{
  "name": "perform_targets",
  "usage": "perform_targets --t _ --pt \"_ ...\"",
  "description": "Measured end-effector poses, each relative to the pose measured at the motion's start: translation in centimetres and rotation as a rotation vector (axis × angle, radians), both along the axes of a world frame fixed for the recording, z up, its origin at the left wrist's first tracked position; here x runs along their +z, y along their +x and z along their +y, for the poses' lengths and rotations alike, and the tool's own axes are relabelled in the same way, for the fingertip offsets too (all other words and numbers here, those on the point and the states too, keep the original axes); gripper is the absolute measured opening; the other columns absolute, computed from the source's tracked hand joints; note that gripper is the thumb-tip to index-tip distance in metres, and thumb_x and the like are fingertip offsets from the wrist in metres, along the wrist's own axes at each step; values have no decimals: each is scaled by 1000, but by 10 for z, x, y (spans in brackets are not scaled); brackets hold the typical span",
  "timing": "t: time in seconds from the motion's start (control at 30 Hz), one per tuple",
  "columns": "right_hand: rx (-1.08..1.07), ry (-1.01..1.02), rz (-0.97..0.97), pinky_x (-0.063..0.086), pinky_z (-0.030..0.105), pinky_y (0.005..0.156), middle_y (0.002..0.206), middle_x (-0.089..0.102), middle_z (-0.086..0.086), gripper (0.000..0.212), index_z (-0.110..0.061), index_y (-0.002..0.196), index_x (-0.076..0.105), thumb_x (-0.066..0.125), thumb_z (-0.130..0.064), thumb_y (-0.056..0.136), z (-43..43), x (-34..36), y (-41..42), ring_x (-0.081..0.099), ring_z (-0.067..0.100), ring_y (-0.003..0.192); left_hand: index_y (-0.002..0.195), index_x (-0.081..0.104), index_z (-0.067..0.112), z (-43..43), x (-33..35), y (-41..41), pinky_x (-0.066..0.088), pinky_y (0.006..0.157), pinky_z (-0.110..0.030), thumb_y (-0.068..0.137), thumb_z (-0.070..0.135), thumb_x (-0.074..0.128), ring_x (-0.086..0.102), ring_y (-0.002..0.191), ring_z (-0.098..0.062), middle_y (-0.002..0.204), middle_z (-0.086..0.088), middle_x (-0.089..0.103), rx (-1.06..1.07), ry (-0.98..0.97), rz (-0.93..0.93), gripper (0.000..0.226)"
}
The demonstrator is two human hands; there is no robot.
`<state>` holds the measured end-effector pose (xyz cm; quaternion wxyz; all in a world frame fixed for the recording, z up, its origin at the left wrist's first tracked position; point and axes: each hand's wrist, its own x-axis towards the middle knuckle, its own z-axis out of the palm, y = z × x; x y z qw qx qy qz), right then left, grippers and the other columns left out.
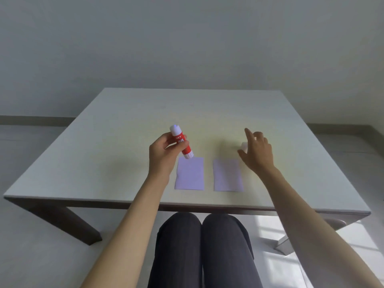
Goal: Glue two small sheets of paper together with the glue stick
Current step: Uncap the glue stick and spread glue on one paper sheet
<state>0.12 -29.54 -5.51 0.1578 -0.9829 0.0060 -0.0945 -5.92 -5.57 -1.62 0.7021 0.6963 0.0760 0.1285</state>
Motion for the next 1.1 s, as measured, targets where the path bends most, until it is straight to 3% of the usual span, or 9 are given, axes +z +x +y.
perform_targets --t 0.07,0.2,0.33,0.43,0.57,0.67,0.77,0.97,1.1 --pt "97 266 -102 44 36 88 129 48 18 62 -15 140 38 64 -25 85 25 11 -19 57 32 101 83 67 21 -10 3 4 45 69 -11 75 14 74 65 77 -1 85 7 70 66 -99 -5 13" --pt "405 1102 31 56 25 68 103 62 12 39 -16 127 52 61 -15 89 81 30 -57 68 18 73 90 63 10 -32 8 10 47 80 -24 72 21 78 64 93 -20 97 -9 69 176 -248 43 26" --pt "267 1362 3 50 26 52 69 58 10 17 4 103 61 53 -8 93 96 39 -58 57 15 51 91 62 8 -37 11 11 48 95 -36 72 21 78 65 105 -28 103 -14 69 149 -316 68 28" --pt "93 1561 342 33 21 40 52 48 2 37 0 81 59 42 -28 98 96 40 -54 40 12 37 90 64 9 -35 9 8 46 90 -29 76 15 74 65 101 -22 101 -12 70 24 -208 32 18" --pt "-35 1528 539 21 17 32 41 33 -4 54 -12 56 47 33 -45 97 95 41 -53 25 10 30 86 66 18 -33 10 4 44 98 -31 77 18 72 64 107 -24 108 -15 71 -123 -157 -13 11" --pt "181 1307 214 39 21 43 60 51 4 34 -8 83 60 45 -36 96 91 37 -60 45 13 39 87 66 12 -33 9 6 45 99 -35 78 19 73 65 106 -25 106 -15 71 -35 -180 -9 14" --pt "293 1347 87 43 23 49 64 52 6 19 -1 105 57 54 -16 93 89 33 -64 50 13 46 86 65 10 -33 9 9 43 104 -45 75 22 75 65 107 -28 105 -19 71 -4 -216 -18 19" --pt "43 1708 818 16 18 34 40 30 -5 49 -14 52 46 36 -37 94 88 42 -55 21 10 29 89 69 23 -30 7 8 45 103 -42 76 21 68 68 105 -22 94 0 77 -206 -203 -76 13" --pt "211 1522 467 36 20 43 54 55 1 39 -7 86 65 43 -38 96 87 38 -61 41 14 40 86 74 30 -29 6 7 48 98 -38 85 15 62 68 105 -20 97 4 77 -188 -214 -138 20"
